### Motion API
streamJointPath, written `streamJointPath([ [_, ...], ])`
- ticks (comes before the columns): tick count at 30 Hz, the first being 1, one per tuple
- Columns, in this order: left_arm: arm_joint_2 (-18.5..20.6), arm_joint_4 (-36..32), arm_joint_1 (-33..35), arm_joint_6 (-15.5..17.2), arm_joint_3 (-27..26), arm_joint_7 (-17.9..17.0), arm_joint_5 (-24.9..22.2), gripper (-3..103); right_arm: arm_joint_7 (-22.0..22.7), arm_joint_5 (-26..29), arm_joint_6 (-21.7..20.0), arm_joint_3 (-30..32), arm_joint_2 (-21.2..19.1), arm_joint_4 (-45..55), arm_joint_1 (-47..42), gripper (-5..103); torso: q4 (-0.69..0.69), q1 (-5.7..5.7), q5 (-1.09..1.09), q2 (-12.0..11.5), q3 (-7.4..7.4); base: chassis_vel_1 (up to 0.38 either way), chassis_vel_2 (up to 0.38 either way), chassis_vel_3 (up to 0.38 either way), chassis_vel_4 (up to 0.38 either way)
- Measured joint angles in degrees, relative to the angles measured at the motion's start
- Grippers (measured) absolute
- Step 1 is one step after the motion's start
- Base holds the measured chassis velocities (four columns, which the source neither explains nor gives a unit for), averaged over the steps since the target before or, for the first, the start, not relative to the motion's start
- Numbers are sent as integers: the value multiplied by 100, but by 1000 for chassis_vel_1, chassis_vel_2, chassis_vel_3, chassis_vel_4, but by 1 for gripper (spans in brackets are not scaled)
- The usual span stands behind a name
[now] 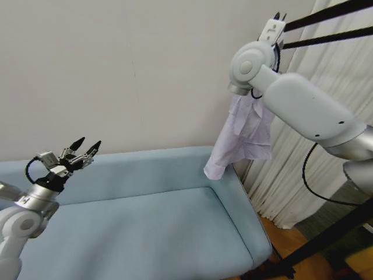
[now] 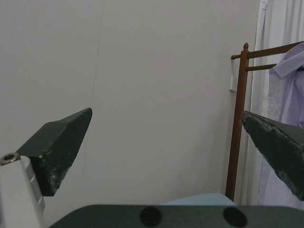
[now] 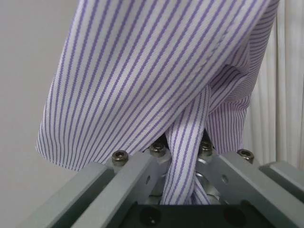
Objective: Pick up the clothes from the sofa and hang them on the clothes hanger.
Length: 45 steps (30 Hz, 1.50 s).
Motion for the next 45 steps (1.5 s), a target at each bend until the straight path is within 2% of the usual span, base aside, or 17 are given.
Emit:
streamJointPath([
  [10,-89,-22,66,-45,-4,37,27,100,-872,-570,-307,307,454,-1611,-16,2,1,0,-2,0,0,0,0,0,0],
  [22,-188,-88,76,-26,85,83,132,100,-796,-578,-304,507,216,-1026,-447,2,1,0,-2,0,0,0,0,0,0],
  [27,-193,-143,126,-23,38,95,122,100,-947,-652,-303,545,265,-1393,-382,2,1,0,-1,0,0,0,0,0,0],
  [35,-218,-176,210,-43,-13,158,112,100,-1517,-952,-336,464,319,-2128,-107,2,1,0,-2,0,0,0,0,0,0],
  [45,-252,-184,210,-50,16,219,108,100,-1872,-1167,-352,324,407,-2747,128,2,2,0,-2,0,0,0,0,0,0],
])
